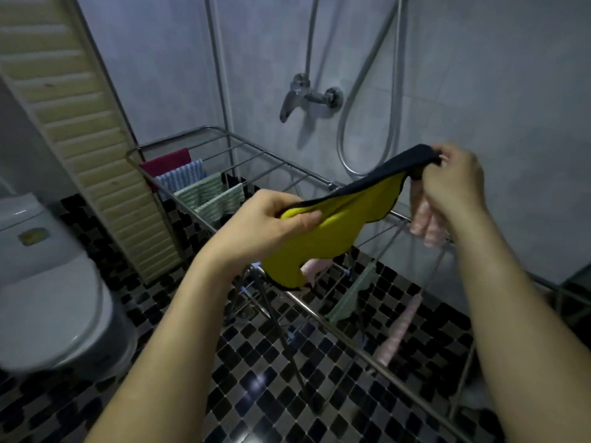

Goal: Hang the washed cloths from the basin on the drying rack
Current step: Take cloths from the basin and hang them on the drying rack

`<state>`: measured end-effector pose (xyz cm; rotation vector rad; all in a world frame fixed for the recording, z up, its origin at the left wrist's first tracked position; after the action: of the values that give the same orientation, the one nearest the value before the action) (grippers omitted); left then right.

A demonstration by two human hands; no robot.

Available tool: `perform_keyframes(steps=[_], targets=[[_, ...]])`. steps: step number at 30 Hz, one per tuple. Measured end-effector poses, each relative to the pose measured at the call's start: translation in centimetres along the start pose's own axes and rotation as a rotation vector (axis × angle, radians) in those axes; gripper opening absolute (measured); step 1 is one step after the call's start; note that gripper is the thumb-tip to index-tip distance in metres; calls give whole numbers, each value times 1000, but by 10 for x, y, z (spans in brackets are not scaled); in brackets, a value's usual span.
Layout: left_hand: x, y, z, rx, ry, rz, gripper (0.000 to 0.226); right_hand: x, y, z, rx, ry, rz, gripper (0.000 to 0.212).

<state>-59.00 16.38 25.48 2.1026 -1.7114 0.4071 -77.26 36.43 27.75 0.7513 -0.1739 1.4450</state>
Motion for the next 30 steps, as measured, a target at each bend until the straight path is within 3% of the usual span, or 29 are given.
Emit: perform_keyframes(steps=[5, 9, 18, 22, 26, 28, 30], targets=[[-86, 27, -10, 86, -678, 233, 30, 22, 10, -60, -295, 466, 70, 29], [-164, 44, -15, 160, -920, 379, 37, 48, 11, -100, -378, 711, 115, 24], [-325, 47, -4, 398, -1050, 701, 30, 115, 25, -221, -331, 267, -37, 27], [-363, 37, -3, 466, -1039, 803, 28, 135, 20, -263, -394, 269, -182, 12], [-393, 26, -11, 468, -1024, 912, 31, 168, 12, -274, -371, 375, -360, 29], [-402, 24, -9, 497, -1025, 925, 33, 172, 16, -277, -317, 288, -319, 26], [-400, 24, 4, 555, -933, 874, 41, 156, 22, -283, -304, 91, -165, 20]])
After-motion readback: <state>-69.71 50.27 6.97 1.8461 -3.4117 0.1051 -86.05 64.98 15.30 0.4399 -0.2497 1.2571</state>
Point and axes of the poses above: each hand's wrist, its own y-axis towards the middle knuckle, its own x-axis out of the back of the hand, z = x × y, the point moved 6 cm from there along y, towards the middle knuckle, and after that the axes turned 1 degree about y, right-handed, at the moved point
